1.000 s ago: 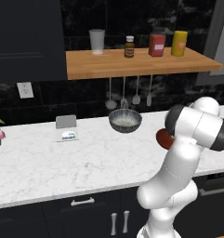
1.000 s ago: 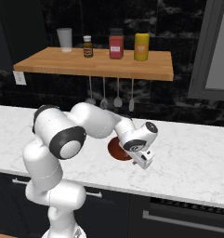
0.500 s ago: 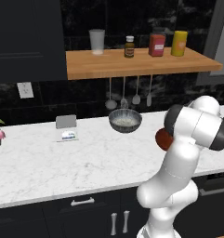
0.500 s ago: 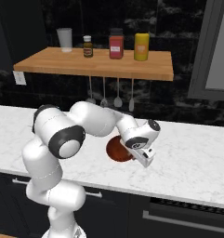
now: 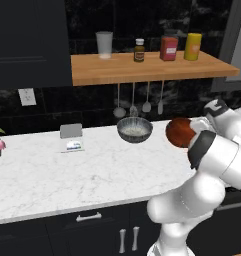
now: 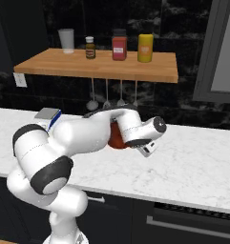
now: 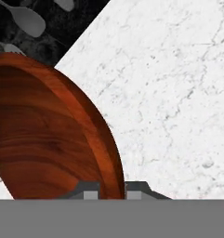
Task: Pick up the bowls on the counter and stack them on top of one another in the open cabinet. Place the smaller bowl on top of the larger bowl.
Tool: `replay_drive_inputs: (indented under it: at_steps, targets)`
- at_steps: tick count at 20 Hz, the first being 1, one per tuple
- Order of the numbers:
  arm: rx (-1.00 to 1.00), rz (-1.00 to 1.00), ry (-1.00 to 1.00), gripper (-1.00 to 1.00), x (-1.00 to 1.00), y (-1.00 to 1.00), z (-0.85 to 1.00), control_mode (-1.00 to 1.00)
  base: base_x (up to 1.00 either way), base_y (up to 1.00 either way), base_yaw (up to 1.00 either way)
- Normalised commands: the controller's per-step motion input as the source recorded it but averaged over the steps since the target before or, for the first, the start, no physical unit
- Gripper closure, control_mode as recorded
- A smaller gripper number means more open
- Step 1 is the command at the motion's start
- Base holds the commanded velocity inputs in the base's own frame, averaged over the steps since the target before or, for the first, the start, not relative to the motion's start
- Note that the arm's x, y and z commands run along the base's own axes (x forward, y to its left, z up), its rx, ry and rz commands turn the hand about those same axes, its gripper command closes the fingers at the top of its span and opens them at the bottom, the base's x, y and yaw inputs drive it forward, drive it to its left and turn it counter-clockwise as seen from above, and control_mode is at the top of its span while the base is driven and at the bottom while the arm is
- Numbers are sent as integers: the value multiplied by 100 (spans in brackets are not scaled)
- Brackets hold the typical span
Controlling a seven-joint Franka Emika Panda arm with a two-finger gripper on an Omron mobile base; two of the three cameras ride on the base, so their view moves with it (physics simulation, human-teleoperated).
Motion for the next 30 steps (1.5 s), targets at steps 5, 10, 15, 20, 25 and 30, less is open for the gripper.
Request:
replay_drive_inputs:
  at_steps: [5,10,15,20,25,30]
  targets:
    - [16,-9,-23,100,0,73,44,-100,0,0,0]
    - [7,-13,0,100,13,90,23,-100,0,0,0]
    - [0,-13,3,100,50,59,29,-100,0,0,0]
    - [13,-7,30,100,53,2,9,-100,0,0,0]
    - [19,-5,29,100,35,0,0,-100,0,0,0]
    - [8,0,0,100,0,3,-3,-100,0,0,0]
